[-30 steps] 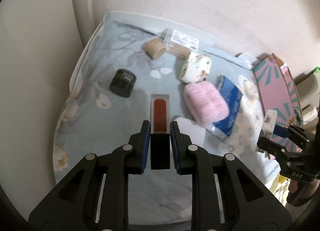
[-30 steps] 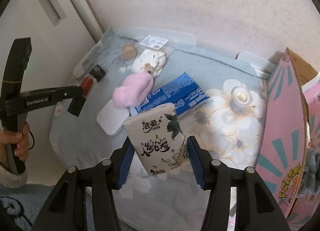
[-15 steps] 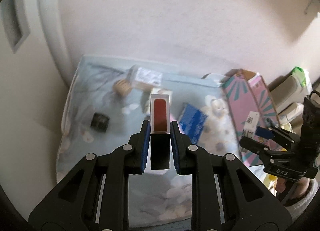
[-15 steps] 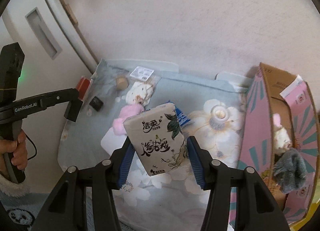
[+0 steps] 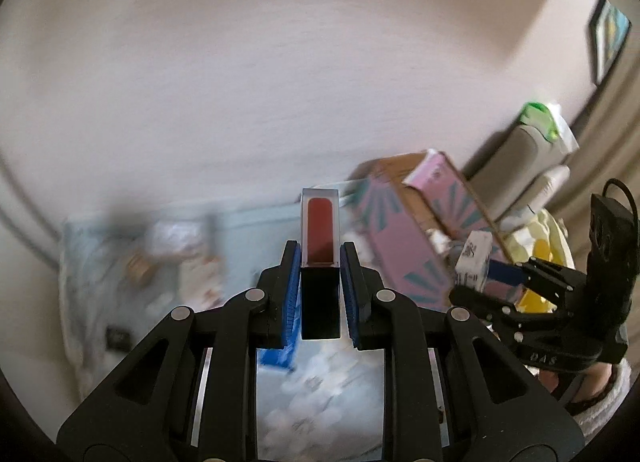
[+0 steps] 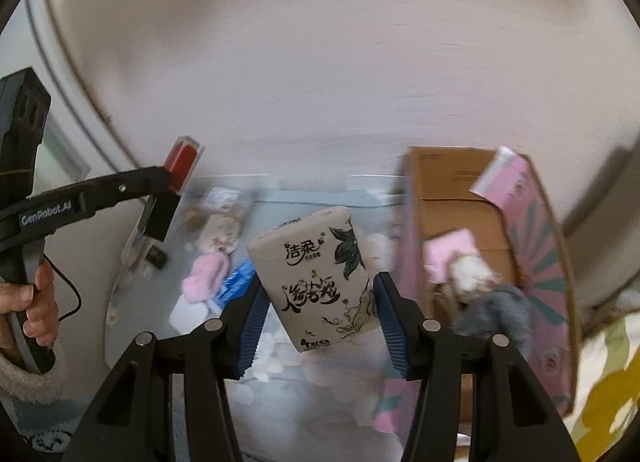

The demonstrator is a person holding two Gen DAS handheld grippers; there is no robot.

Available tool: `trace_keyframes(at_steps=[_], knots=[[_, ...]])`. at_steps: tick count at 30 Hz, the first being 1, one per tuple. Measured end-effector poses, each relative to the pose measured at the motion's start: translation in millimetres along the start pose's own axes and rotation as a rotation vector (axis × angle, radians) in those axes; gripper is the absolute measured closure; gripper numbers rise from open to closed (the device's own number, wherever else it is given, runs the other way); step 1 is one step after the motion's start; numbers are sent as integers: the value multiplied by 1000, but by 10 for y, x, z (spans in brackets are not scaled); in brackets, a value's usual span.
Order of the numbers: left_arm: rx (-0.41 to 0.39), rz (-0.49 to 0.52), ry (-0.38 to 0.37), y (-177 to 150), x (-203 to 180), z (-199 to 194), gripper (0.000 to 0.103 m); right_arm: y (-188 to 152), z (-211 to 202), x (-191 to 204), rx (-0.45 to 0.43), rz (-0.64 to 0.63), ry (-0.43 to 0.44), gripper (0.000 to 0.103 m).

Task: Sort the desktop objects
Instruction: 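Carry lipstick and tissue pack into the cardboard box and open both tools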

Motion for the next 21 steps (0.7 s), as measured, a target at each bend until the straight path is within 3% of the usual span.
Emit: trace_keyframes(at_steps=[11, 21], knots=[[49, 156, -160, 605, -1076, 642, 85, -122, -139, -763, 3, 124, -78, 54], [135, 261, -201, 757, -1721, 1315, 85, -207, 4, -1145, 55, 184, -98, 54]])
Point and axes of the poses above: each gripper's, at about its wrist camera, not at the fingertips, and z roughly the way its jaws point, x to its left, y to its top, the point moved 5 cm from there along z, roughly the way its jaws point, and after that the axes turned 4 degrees about x, right-handed, at the moved point
